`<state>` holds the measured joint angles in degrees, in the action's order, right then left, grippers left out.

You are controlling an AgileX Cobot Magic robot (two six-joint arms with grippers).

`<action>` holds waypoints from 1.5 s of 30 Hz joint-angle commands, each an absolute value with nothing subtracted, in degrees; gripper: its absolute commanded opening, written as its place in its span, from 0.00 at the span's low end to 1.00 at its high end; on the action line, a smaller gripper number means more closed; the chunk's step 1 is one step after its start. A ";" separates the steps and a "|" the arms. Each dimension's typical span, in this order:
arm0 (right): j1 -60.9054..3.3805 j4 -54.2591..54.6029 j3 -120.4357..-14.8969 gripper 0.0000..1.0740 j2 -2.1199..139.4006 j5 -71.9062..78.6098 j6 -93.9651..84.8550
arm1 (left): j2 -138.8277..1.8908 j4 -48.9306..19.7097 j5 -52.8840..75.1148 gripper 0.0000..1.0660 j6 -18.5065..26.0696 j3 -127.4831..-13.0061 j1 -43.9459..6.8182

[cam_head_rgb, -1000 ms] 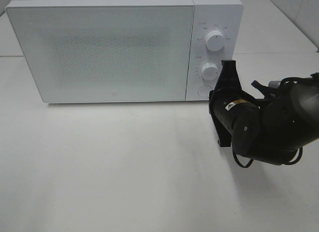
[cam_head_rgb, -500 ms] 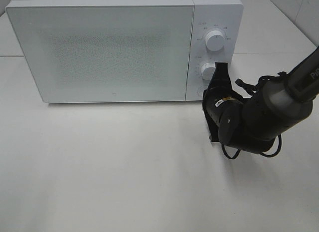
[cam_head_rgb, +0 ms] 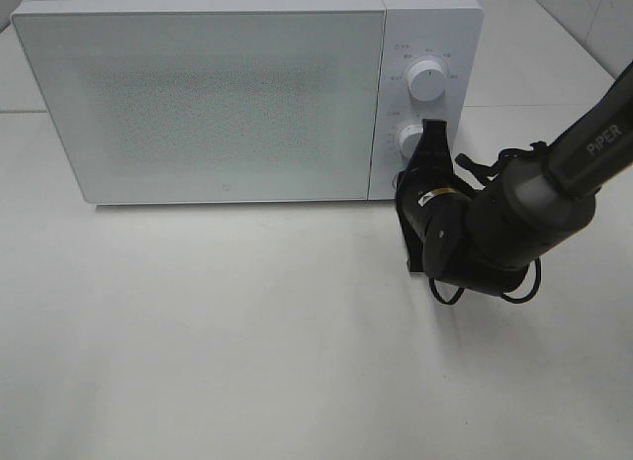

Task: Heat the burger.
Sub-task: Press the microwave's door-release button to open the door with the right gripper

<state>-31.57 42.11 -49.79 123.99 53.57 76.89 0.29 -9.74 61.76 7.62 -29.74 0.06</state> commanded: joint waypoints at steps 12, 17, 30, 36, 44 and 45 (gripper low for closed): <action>-29.97 39.82 -52.60 0.00 124.33 60.73 81.53 | 1.20 -9.85 61.36 0.94 7.51 -29.62 0.17; -29.97 38.33 -55.92 0.00 126.28 64.63 81.93 | 1.20 -9.85 61.36 0.94 7.51 -29.62 0.17; -28.99 39.30 -58.73 0.00 128.46 65.83 79.47 | 1.20 -9.85 61.36 0.94 7.51 -29.62 0.17; -29.51 39.59 -57.58 0.00 126.57 62.68 78.90 | 1.20 -9.85 61.36 0.94 7.51 -29.62 0.17; -32.60 40.45 -52.83 0.00 124.05 59.93 78.90 | 1.20 -9.85 61.36 0.94 7.51 -29.62 0.17; -33.06 41.08 -51.62 0.00 123.47 58.50 78.84 | 1.20 -9.85 61.36 0.94 7.51 -29.62 0.17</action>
